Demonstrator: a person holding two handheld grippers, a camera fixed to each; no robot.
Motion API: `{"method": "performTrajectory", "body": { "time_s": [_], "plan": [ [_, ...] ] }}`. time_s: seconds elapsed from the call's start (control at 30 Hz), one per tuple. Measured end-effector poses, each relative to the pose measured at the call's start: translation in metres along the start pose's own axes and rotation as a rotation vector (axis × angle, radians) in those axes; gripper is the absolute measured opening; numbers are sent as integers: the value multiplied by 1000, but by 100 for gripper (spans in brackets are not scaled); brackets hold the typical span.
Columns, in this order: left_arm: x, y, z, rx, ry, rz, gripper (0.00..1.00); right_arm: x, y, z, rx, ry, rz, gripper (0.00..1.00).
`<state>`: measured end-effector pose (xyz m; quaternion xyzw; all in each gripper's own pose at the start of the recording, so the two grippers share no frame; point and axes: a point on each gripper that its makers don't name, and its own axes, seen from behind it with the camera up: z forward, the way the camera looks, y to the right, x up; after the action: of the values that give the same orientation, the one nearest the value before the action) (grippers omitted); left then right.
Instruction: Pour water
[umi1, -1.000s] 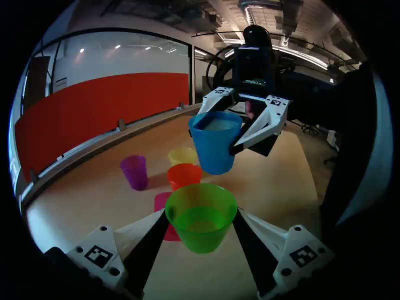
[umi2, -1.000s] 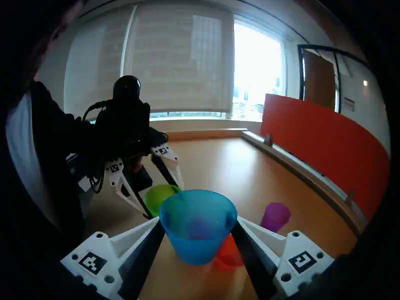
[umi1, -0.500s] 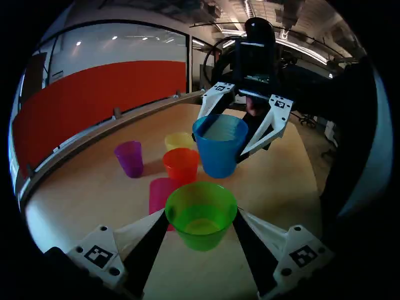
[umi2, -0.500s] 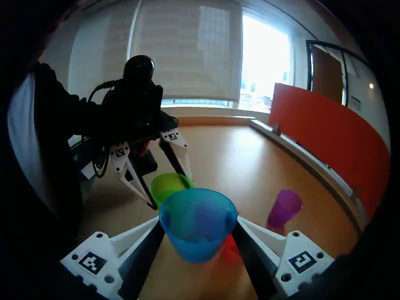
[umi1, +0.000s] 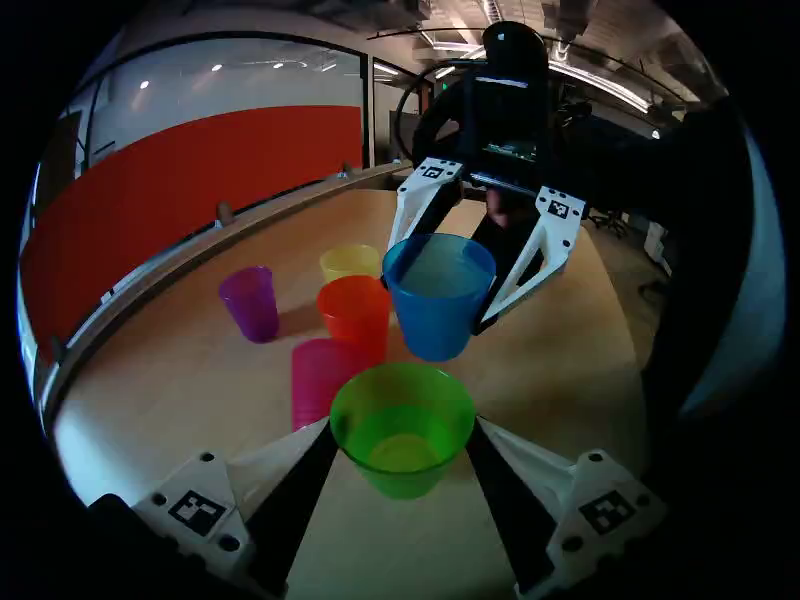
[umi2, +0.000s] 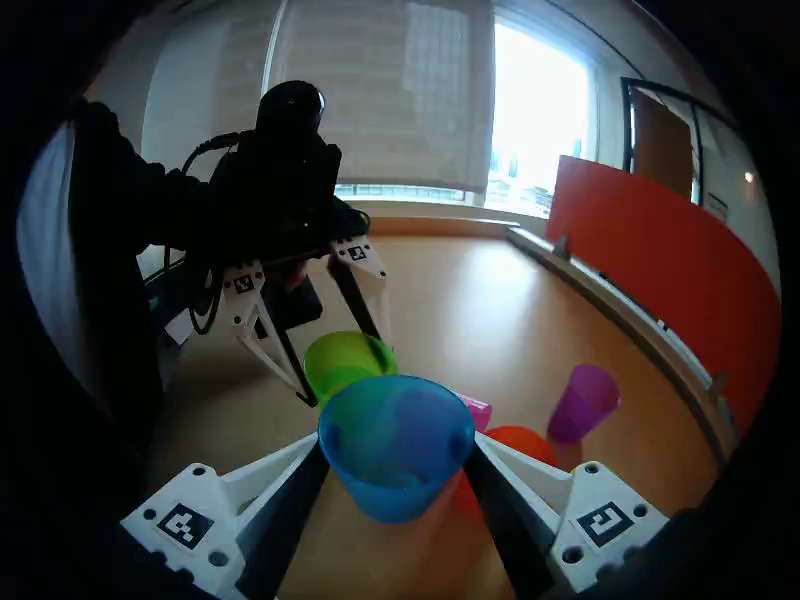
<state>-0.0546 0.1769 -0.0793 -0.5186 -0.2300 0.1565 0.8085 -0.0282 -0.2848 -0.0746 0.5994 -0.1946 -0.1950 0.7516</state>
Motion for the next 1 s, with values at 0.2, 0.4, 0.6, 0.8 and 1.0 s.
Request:
{"method": "performTrajectory", "body": {
  "time_s": [0.2, 0.4, 0.6, 0.8, 1.0],
  "plan": [
    [-3, 1, 2, -10, -9, 8, 87, -5, 0, 3, 0, -6, -8, 91],
    [-7, 0, 4, -8, -19, 9, 87, -6, 0, 4, 1, -4, -6, 91],
    [-13, 1, 4, -15, -39, 15, 87, -11, -2, 7, 7, -15, -14, 91],
    [-19, 2, 6, -23, -53, 19, 87, -17, -5, 11, 14, -30, -29, 91],
    [-22, 2, 6, -22, -50, 9, 87, -17, -5, 12, 17, -27, -29, 91]
  ]
}}
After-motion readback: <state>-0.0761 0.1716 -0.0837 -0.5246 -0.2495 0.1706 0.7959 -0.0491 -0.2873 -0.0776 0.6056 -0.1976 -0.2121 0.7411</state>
